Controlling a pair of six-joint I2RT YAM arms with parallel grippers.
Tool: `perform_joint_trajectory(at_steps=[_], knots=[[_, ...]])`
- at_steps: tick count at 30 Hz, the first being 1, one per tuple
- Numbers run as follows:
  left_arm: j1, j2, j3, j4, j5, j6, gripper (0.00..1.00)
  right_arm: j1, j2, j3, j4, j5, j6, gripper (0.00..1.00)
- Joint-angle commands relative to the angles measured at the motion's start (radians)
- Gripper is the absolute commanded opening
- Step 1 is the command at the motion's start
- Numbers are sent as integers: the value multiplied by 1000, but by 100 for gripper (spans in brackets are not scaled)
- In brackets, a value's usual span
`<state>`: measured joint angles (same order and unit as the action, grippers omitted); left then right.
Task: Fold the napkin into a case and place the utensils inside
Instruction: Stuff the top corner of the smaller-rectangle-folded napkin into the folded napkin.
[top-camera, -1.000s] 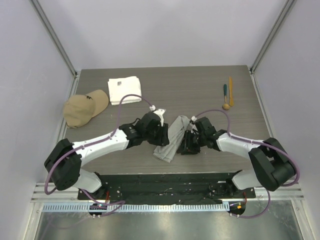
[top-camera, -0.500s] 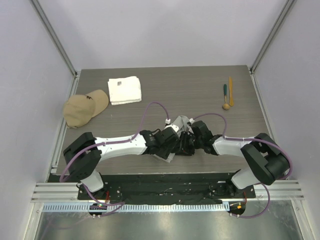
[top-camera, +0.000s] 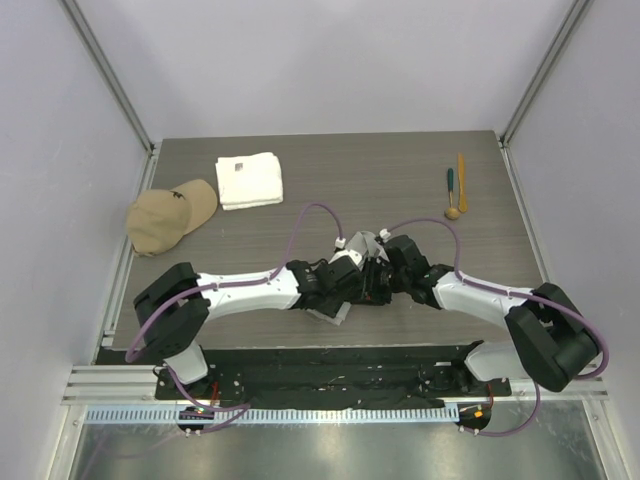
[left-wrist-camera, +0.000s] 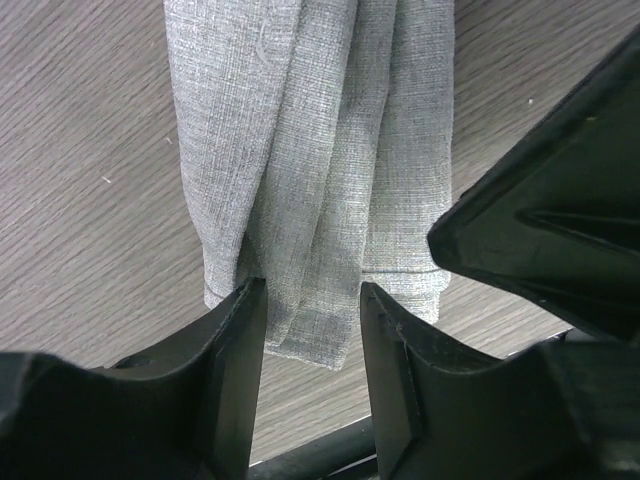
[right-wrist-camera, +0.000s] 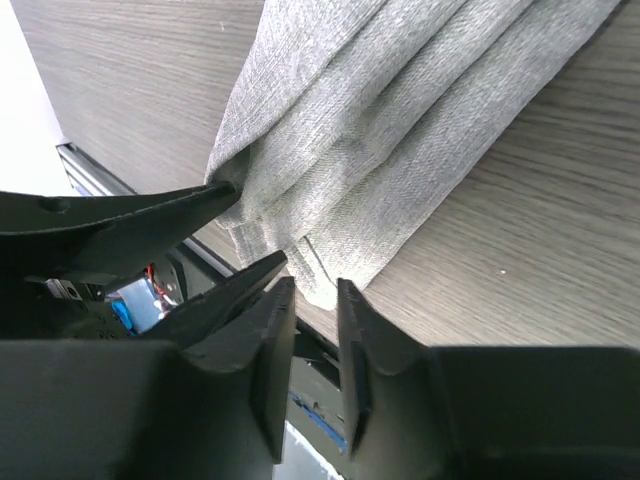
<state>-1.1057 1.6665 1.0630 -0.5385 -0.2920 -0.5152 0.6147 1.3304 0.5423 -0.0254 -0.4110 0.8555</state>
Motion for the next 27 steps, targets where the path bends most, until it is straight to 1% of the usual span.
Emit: perform_joint_trajectory(at_steps=[1,2,4,6,9,10,12,15,20,21,22,27], knots=[[-17,-28,32,-9,-59,4,46,11,9,-1,74,-37,25,26],[-17,-8,34,-6,-61,6,46,13,22,-8,118,-52,37,25],[-17,10,37,-2,-38,6,43,13,33,-21,146,-54,71,24],[-19,24,26,29,-19,-5,42,13,41,-31,182,-46,86,21],[-17,45,14,40,-35,-11,37,13,56,-36,189,-38,93,18],[-17,47,12,41,-38,-17,32,13,64,-38,196,-43,93,17],[-19,49,8,55,-39,-19,29,14,87,-42,219,-57,100,11],[-17,48,3,58,-38,-22,26,26,113,-41,237,-61,106,8],[-19,47,-5,64,-33,-31,11,39,144,-53,248,-48,102,6],[-19,42,-5,57,-35,-31,4,39,150,-57,251,-46,103,5],[-19,41,2,48,-36,-34,1,40,161,-61,254,-42,100,4],[-19,16,60,-12,-18,-42,0,45,213,-65,259,-20,74,2]])
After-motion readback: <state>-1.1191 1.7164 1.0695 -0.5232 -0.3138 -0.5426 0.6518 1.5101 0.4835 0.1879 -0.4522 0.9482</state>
